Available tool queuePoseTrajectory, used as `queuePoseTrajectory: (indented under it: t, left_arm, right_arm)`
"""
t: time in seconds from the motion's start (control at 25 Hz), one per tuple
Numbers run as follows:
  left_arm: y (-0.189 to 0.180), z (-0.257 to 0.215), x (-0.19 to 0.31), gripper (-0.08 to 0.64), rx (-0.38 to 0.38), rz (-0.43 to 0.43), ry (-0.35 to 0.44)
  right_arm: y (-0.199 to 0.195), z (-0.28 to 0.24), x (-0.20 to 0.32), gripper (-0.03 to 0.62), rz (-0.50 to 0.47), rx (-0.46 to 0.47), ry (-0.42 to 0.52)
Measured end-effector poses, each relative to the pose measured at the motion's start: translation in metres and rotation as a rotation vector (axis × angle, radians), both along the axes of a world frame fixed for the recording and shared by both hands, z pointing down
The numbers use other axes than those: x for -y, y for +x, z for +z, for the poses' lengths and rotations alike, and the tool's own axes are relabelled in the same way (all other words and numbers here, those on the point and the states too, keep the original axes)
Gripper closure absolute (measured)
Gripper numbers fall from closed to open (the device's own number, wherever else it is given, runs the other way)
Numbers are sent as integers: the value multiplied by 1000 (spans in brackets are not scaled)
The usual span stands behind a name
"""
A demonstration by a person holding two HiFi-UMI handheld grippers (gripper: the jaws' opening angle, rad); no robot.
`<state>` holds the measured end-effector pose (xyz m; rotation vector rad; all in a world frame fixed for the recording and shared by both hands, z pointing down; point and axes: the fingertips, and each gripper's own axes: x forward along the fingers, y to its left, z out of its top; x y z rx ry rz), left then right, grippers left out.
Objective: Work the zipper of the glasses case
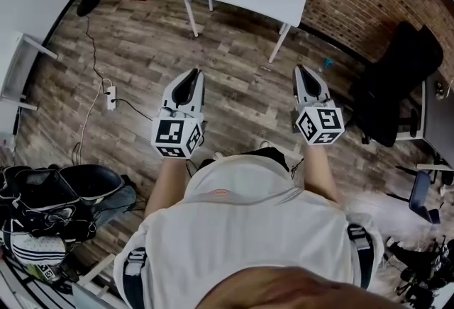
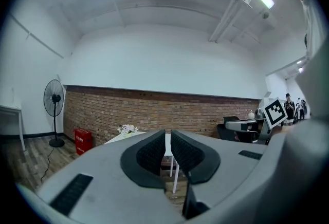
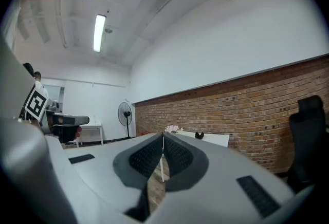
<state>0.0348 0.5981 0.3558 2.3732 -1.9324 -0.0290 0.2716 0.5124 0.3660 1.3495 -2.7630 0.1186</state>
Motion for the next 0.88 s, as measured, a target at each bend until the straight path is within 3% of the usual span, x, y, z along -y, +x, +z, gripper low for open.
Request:
queuePoseTrajectory:
  t: [0.2, 0.36, 0.64, 0.88]
  left_arm:
    - [-41, 33, 12, 518, -61, -10, -31]
    - [-43, 46, 22, 518, -114, -14, -50]
    - [-71, 44, 46, 518, -133, -96, -46]
    - [-78, 42, 117, 518, -106, -108, -69]
  right_arm:
    - [-37, 25, 9, 540, -7, -83, -31]
    - [-34, 26, 30, 540, -4, -113, -52]
    - [-72, 15, 87, 540, -74, -107, -47]
    - [-80, 30, 154, 540, -95, -90, -89]
